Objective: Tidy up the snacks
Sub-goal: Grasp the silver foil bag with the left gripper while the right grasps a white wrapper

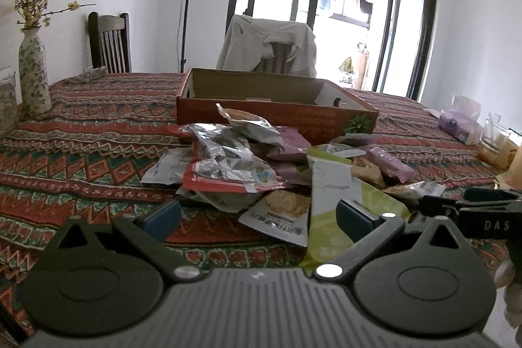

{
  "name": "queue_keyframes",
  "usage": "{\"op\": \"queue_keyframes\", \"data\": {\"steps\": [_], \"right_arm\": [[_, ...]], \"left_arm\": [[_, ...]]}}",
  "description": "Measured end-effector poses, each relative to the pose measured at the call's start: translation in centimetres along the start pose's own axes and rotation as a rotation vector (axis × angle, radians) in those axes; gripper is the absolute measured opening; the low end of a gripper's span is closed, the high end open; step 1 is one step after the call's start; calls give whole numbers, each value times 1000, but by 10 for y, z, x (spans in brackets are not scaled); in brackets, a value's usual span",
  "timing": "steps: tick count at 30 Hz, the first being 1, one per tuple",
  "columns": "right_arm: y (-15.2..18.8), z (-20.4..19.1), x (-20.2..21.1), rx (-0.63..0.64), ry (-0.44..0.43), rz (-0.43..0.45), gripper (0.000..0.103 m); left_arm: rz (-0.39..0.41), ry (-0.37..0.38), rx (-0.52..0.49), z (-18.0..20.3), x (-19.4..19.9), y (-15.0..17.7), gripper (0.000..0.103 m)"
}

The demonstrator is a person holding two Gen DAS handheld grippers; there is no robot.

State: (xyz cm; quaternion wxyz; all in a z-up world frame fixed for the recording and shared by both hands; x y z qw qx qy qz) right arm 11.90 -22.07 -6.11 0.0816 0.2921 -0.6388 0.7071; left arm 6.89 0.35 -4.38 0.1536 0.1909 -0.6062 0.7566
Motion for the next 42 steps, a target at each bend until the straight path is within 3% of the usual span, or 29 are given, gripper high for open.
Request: {"op": "queue_keyframes", "data": {"steps": [4, 11, 14, 16, 19, 27, 37, 42], "right_arm": [[-5, 11, -16, 30, 28, -47, 100], [-21, 11, -53, 155, 0, -148, 96], [-20, 10, -66, 166, -35, -187, 85], [-17, 11, -75, 158, -54, -217, 69], [-10, 9, -81, 162, -99, -228, 59], [-18, 9, -61, 153, -114, -130, 52], [-58, 13, -9, 81, -96, 105, 51], [-60, 15, -10, 26, -108, 126, 51]], "left_arm": [[-1, -9, 8, -3, -2, -1, 103], [-2, -14, 14, -5, -2, -1, 103], [9, -22, 22, -8, 0, -4, 103], [8, -34, 33, -11, 0, -5, 103], [6, -39, 39, -14, -1, -7, 103], [1, -45, 39, -14, -2, -7, 103], [42, -104, 21, -14, -2, -31, 103], [51, -156, -19, -8, -13, -47, 103]]}}
Point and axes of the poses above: each gripper's, at about its wrist camera, not at the fingertips, and x roughly against the way its jaws point, z to its right, y to its underside, the point moved 9 cm from there along -x, roughly the way its jaws point, and after that the axes turned 6 degrees about x, right-handed, at the moved point
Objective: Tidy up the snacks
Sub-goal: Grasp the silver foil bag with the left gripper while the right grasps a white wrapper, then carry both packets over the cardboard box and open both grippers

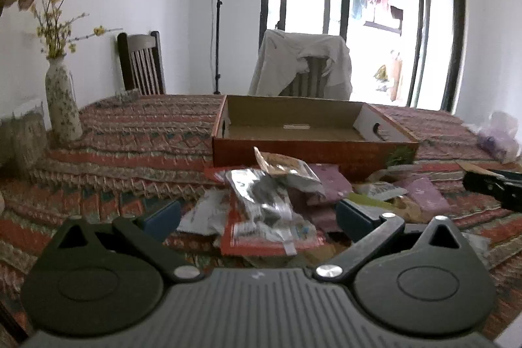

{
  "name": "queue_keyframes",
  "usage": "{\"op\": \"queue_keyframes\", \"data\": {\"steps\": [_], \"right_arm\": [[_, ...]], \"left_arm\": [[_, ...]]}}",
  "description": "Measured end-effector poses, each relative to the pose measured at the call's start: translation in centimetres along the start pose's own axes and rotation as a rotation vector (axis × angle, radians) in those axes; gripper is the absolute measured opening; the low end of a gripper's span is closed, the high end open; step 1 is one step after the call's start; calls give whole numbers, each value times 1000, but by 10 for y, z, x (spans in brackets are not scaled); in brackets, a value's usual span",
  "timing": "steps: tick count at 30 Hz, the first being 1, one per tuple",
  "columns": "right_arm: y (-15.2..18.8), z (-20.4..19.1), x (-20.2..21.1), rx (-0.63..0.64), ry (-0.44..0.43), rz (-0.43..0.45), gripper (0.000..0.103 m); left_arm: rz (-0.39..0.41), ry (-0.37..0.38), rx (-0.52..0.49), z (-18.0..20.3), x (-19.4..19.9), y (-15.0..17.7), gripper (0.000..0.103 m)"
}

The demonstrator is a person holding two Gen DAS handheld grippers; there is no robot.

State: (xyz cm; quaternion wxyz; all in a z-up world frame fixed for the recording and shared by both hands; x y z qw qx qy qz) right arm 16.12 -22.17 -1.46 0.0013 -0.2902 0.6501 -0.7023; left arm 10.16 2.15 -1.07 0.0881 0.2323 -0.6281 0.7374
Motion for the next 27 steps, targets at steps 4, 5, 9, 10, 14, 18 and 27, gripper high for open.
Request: {"op": "queue_keyframes", "data": {"steps": [4, 5, 9, 10, 14, 18, 27], "right_arm": [[5, -1, -3, -18, 1, 0, 51], [6, -2, -3, -21, 0, -1, 51], [11, -2, -4, -31, 1, -8, 51], [12, -2, -4, -34, 0, -10, 51], [15, -3, -3, -36, 0, -14, 51], [16, -4, -2, -38, -1, -12, 51], [15, -7, -2, -44, -6, -1, 51]], "left_arm": [[-38, -53, -29, 6, -23, -5, 103], [-52, -66, -29, 7, -30, -5, 103], [-88, -139, -34, 9, -58, -4, 103], [-95, -154, -35, 9, -65, -2, 103], [-126, -170, -11, 6, -80, 5, 73], [-128, -113, 62, -5, -75, 9, 54], [-49, -25, 86, -28, -34, 0, 45]]}}
Point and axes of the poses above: each gripper's, at about its wrist camera, not at the fingertips, and x roughly against the way its jaws point, z to its right, y to its underside, the point moved 9 cm from there along -x, roughly the way its jaws point, and after that the axes turned 6 degrees about x, right-handed, at the moved point
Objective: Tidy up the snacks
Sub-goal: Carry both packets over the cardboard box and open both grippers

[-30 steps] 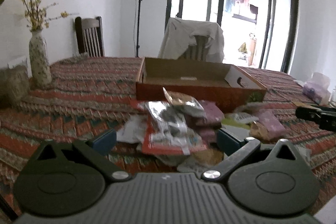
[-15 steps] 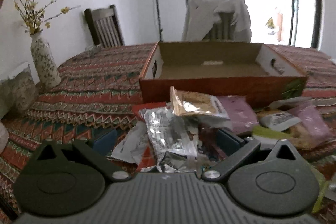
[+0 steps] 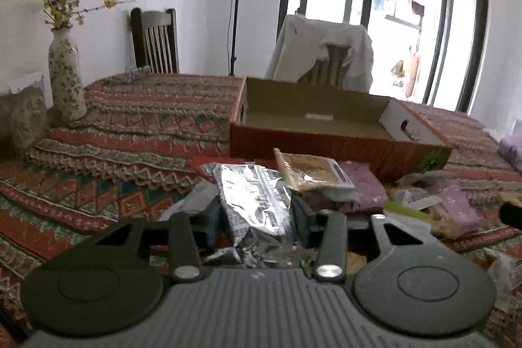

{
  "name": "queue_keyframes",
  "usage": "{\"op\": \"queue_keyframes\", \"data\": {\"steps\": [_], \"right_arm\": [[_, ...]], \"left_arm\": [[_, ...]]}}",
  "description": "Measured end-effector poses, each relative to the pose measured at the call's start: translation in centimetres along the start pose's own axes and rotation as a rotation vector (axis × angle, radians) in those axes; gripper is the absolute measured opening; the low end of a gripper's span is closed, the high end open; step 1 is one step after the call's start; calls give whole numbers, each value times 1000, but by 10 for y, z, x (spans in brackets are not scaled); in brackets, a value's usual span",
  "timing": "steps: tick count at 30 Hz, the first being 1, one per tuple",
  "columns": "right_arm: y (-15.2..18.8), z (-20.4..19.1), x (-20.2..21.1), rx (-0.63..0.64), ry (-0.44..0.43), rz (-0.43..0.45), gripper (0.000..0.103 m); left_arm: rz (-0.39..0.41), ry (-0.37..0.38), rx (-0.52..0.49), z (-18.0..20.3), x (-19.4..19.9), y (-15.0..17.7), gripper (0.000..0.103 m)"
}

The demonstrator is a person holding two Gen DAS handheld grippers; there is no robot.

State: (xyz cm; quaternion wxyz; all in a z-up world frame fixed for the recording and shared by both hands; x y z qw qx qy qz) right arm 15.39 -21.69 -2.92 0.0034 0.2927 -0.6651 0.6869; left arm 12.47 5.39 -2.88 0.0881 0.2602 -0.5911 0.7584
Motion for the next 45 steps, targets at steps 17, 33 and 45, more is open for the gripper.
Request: {"op": "queue_keyframes", "data": {"steps": [17, 33, 45], "right_arm": [[-75, -5, -27, 54, 49, 124, 51], [-123, -1, -180, 14, 132, 13, 51], [-81, 5, -217, 41, 139, -71, 53]], "left_arm": [[170, 103, 5, 23, 15, -84, 45], [114, 38, 105, 56, -116, -141, 45], [46, -2, 56, 44, -168, -110, 45]]}}
Point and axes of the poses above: each gripper's, at about its wrist camera, not at the fingertips, and x roughly against the way its jaws point, z to its right, y to its underside, the point moved 9 cm from there along -x, roughly the way its jaws point, and after that the axes turned 6 degrees about x, right-handed, at the moved point
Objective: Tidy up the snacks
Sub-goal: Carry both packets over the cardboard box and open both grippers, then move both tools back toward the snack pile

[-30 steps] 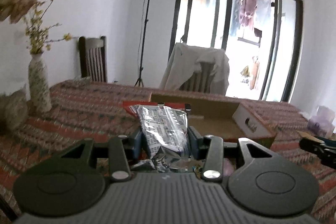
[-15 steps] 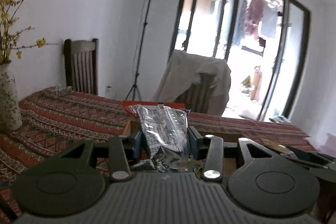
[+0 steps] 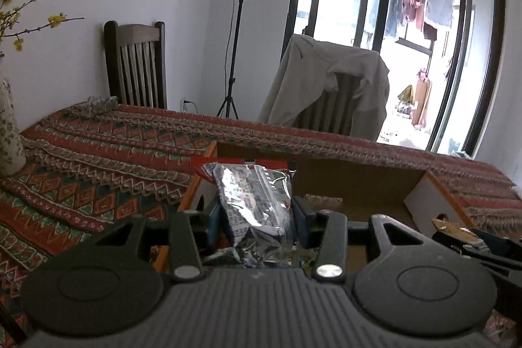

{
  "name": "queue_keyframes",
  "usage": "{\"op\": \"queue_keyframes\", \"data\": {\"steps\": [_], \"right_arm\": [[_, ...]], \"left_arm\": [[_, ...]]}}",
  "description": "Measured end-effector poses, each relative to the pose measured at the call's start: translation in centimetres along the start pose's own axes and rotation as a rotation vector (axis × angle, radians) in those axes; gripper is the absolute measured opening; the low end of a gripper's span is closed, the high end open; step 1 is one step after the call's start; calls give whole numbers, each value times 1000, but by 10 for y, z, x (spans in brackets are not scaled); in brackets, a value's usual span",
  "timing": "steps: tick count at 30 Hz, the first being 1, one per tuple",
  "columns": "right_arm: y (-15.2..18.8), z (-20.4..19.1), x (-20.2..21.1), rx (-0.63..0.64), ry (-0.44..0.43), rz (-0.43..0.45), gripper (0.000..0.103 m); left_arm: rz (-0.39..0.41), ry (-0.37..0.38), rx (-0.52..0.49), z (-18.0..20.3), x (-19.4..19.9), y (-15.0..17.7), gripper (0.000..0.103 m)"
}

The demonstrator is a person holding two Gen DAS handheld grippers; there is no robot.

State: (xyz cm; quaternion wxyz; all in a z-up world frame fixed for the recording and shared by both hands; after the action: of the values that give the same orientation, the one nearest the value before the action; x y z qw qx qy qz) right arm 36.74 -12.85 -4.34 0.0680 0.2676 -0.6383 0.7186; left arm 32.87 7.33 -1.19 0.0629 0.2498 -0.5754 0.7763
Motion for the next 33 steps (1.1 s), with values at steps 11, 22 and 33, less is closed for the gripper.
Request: {"op": "queue_keyframes", "data": {"steps": [11, 22, 33], "right_arm": [[5, 7, 5, -44, -31, -5, 103], [-24, 5, 42, -24, -34, 71, 103], [-42, 0, 108, 32, -15, 131, 103]], "left_arm": [[93, 1, 46, -3, 18, -4, 103], [161, 31, 90, 0, 68, -35, 103], [167, 66, 89, -4, 138, -41, 103]]}}
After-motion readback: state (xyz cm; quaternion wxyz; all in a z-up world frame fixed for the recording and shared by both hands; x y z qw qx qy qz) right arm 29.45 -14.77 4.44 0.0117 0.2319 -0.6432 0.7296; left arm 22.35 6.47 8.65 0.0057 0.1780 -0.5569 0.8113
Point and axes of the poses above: each gripper's, at about its wrist camera, not at the fingertips, and x roughly against the way its jaws point, z to its right, y to its underside, the point moved 9 cm from there along -x, roughly the way its jaws point, and after that the axes turned 6 degrees about x, right-handed, at the moved point
